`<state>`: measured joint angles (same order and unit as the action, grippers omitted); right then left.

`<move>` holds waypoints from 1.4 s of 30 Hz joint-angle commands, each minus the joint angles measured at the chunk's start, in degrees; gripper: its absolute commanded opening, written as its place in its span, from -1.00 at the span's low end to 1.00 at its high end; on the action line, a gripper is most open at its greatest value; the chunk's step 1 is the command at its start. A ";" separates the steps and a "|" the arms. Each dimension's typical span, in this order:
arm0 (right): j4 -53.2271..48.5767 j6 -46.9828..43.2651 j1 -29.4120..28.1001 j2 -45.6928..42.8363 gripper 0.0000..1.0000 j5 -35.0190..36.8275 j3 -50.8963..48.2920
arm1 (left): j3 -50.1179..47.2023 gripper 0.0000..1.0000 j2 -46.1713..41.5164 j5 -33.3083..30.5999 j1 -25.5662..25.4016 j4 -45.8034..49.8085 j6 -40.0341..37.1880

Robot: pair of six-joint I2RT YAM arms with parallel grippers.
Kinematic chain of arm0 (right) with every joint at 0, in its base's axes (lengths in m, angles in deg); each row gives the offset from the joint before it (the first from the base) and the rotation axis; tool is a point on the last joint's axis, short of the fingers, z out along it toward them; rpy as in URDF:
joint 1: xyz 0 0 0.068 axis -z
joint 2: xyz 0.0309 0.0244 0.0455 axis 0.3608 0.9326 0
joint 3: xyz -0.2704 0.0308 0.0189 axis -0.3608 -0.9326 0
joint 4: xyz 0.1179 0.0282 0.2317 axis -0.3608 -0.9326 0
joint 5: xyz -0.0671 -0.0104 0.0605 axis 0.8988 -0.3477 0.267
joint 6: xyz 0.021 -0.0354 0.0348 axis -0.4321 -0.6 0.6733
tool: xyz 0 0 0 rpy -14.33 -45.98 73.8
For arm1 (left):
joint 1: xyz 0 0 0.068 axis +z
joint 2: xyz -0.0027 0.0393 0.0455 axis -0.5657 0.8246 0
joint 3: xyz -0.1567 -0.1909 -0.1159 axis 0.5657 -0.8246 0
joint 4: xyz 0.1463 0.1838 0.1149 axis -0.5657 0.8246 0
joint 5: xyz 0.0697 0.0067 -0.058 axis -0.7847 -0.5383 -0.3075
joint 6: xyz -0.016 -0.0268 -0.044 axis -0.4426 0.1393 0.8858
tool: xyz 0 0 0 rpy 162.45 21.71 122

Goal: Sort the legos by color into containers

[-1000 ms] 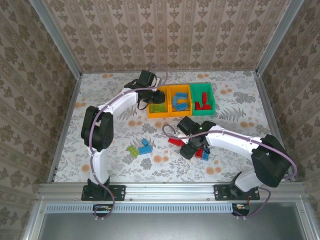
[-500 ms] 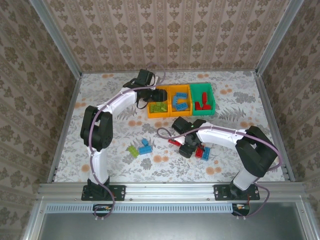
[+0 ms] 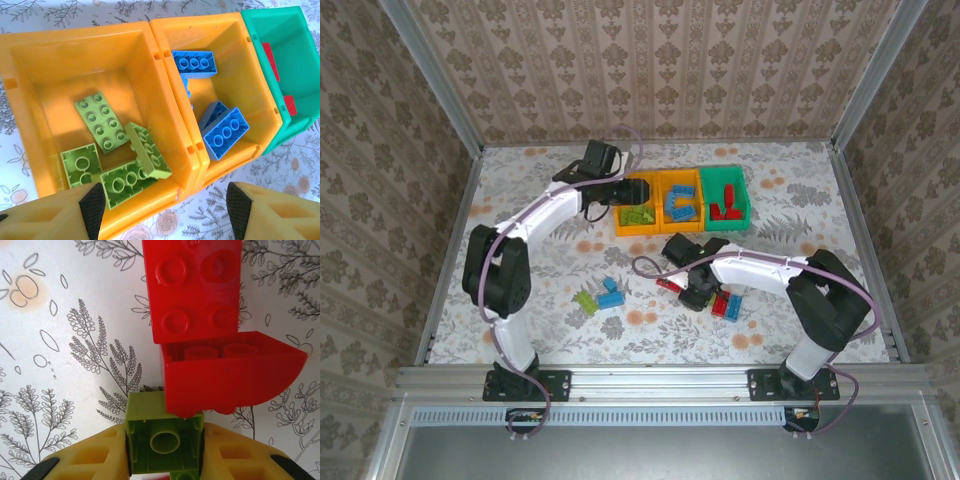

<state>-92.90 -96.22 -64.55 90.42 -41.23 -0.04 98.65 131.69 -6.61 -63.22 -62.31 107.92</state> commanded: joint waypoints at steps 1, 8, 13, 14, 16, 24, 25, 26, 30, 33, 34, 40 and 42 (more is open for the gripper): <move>2.03 2.03 -0.02 -6.00 -0.43 -2.39 0.66 | -2.99 0.37 -4.05 -2.42 0.62 0.54 -1.43; 8.71 6.33 1.57 -12.15 -0.44 -13.50 3.04 | -11.08 0.41 -10.27 -6.47 1.14 2.46 -3.39; 17.93 14.06 4.63 -8.40 -0.45 -21.30 7.50 | -16.51 0.43 -14.55 -8.03 1.70 2.10 -3.71; 18.96 15.89 5.58 -6.58 -0.45 -22.67 9.05 | -17.30 0.43 -15.21 -8.24 1.70 2.11 -3.88; 20.98 21.23 7.47 -2.26 -0.44 -24.98 12.83 | -19.13 0.44 -17.17 -8.83 1.70 2.12 -4.35; 18.05 40.10 12.74 15.06 -0.47 -24.21 31.47 | -25.60 0.45 -21.57 -9.24 1.70 4.14 -5.29; 16.05 41.61 13.06 17.21 -0.46 -23.28 34.14 | -26.51 0.45 -22.02 -8.86 1.65 4.60 -5.02; 14.74 42.66 13.29 18.80 -0.45 -22.48 36.26 | -27.43 0.45 -22.43 -8.42 1.42 4.79 -4.83; 12.94 46.76 13.99 23.76 -0.42 -20.99 41.34 | -31.70 0.45 -24.84 -6.44 -1.29 4.14 -7.48; 12.36 48.49 14.13 26.15 -0.39 -20.93 43.82 | -33.75 0.47 -26.08 -6.70 -4.80 4.55 -12.31; 11.73 48.93 14.13 26.92 -0.37 -20.66 44.73 | -34.22 0.48 -26.36 -6.97 -6.14 4.81 -13.65; 7.34 49.71 14.39 29.55 -0.13 -19.74 48.10 | -35.18 0.45 -23.93 -11.65 -12.40 7.46 -16.79; 7.23 49.70 14.39 29.49 -0.06 -19.75 48.13 | -34.96 0.43 -22.84 -13.56 -13.53 8.53 -16.35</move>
<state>-82.30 -47.66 -50.32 119.19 -62.15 46.05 63.96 107.39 -16.41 -75.64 -57.02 94.15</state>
